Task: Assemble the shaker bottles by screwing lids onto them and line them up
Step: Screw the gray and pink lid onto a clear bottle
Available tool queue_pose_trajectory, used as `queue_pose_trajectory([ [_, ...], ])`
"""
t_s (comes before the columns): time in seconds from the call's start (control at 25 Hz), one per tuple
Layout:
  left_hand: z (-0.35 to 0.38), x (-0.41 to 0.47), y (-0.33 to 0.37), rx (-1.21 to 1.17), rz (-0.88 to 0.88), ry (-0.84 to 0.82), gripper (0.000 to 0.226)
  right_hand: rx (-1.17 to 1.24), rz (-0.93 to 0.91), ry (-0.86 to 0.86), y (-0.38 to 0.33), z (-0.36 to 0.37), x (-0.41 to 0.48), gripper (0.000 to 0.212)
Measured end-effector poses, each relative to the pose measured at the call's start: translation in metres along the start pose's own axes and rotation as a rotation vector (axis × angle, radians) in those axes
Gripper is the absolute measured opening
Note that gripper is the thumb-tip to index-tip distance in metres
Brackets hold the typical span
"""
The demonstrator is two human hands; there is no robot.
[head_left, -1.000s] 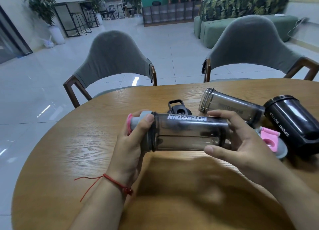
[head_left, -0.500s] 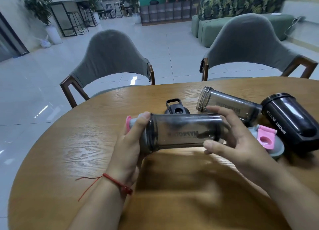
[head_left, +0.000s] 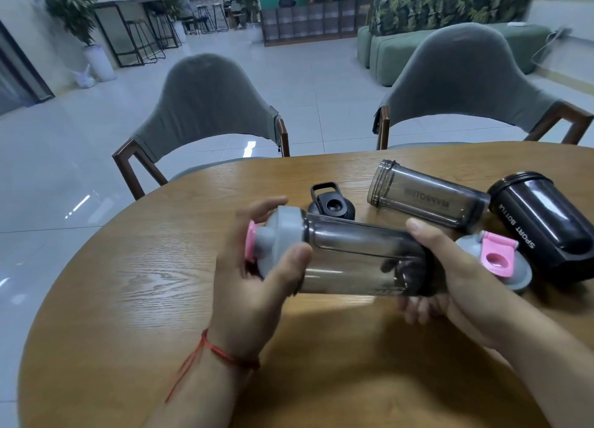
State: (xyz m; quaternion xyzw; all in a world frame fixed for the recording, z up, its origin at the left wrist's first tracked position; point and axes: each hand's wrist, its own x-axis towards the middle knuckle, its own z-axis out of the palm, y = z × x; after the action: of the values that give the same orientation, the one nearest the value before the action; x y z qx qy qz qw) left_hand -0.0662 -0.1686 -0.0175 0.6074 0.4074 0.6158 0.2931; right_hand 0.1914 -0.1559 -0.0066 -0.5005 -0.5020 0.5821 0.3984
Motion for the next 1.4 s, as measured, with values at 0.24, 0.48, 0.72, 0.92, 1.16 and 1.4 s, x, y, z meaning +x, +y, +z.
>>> queue_pose_trajectory([
  [0.24, 0.003, 0.012, -0.014, -0.249, -0.516, 0.108, 0.073, 0.071, -0.23, 0.009, 0.003, 0.003, 0.0, 0.064],
  [0.48, -0.006, 0.018, -0.034, -0.405, -0.752, 0.15, 0.109, -0.264, -0.358, 0.05, 0.009, 0.003, -0.004, 0.068],
  [0.72, 0.004, -0.001, 0.001, -0.004, -0.081, 0.008, 0.052, -0.028, 0.043, 0.024, 0.004, 0.004, 0.001, 0.069],
  [0.92, 0.007, 0.002, -0.004, -0.03, -0.162, 0.064, 0.051, 0.196, -0.038, -0.009, 0.002, 0.004, 0.002, 0.037],
  [1.16, 0.005, 0.018, -0.011, -0.417, -0.74, 0.1, 0.04, -0.236, -0.419, 0.044, 0.014, 0.005, -0.003, 0.074],
  [1.4, 0.005, 0.01, -0.008, -0.21, -0.453, 0.119, 0.055, -0.253, -0.337, 0.113, 0.01, 0.005, -0.003, 0.049],
])
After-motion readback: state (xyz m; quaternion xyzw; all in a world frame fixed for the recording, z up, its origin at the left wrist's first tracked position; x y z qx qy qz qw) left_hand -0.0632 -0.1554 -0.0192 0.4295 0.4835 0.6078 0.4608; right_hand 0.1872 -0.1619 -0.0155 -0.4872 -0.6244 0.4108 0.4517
